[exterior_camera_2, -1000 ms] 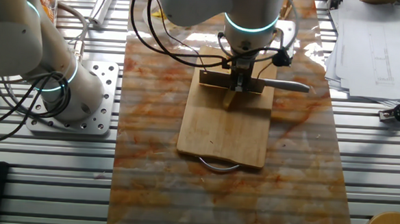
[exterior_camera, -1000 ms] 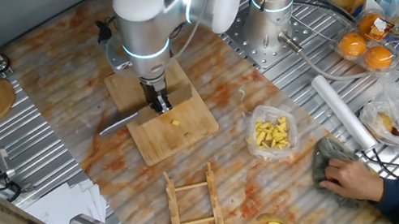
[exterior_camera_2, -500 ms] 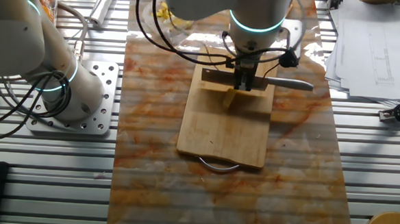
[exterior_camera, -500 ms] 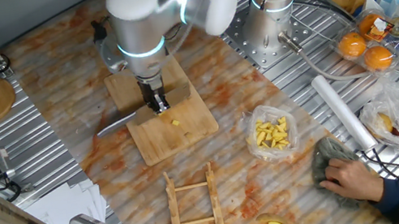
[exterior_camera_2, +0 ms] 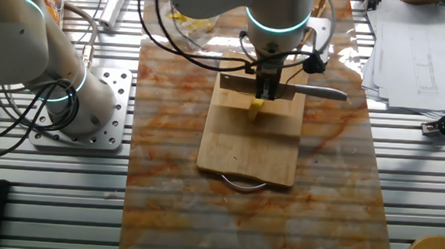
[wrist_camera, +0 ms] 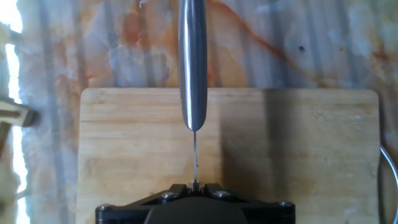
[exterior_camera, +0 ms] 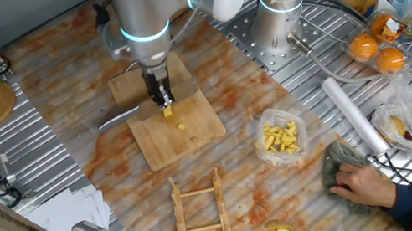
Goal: Chop the potatoes
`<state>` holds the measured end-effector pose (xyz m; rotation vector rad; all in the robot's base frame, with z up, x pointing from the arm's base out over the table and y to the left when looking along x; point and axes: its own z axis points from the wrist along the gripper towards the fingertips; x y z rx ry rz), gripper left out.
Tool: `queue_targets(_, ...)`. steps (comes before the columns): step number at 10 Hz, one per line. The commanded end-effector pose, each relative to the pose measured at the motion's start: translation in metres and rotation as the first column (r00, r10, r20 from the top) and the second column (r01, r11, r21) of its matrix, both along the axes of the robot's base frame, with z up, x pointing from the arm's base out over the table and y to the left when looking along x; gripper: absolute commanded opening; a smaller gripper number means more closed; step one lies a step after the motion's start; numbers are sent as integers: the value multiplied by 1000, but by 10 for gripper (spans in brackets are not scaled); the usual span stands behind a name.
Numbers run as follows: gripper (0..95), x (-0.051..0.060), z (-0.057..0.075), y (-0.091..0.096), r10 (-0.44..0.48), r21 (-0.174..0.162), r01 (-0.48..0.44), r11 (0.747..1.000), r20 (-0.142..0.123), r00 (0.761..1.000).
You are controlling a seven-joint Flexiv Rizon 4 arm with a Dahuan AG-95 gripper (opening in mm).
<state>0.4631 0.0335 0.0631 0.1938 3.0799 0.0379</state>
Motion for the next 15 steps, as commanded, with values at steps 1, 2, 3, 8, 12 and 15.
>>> queue_targets(1, 0, -2, -3, 1, 2, -2, -2, 1000, 3, 1000)
queue_targets(2, 0, -2, -5, 1, 1, -4, -1, 1000, 4, 1000)
queue_targets(3, 0, -2, -5, 1, 0, -5, 0, 1000, 6, 1000)
queue_targets(8, 0, -6, -2, -5, 11, -3, -11, 1000, 5, 1000)
queue_targets(12, 0, -10, -15, -4, 11, -6, -11, 1000, 10, 1000)
queue_targets(15, 0, -11, -23, -1, 12, -7, -12, 1000, 15, 1000)
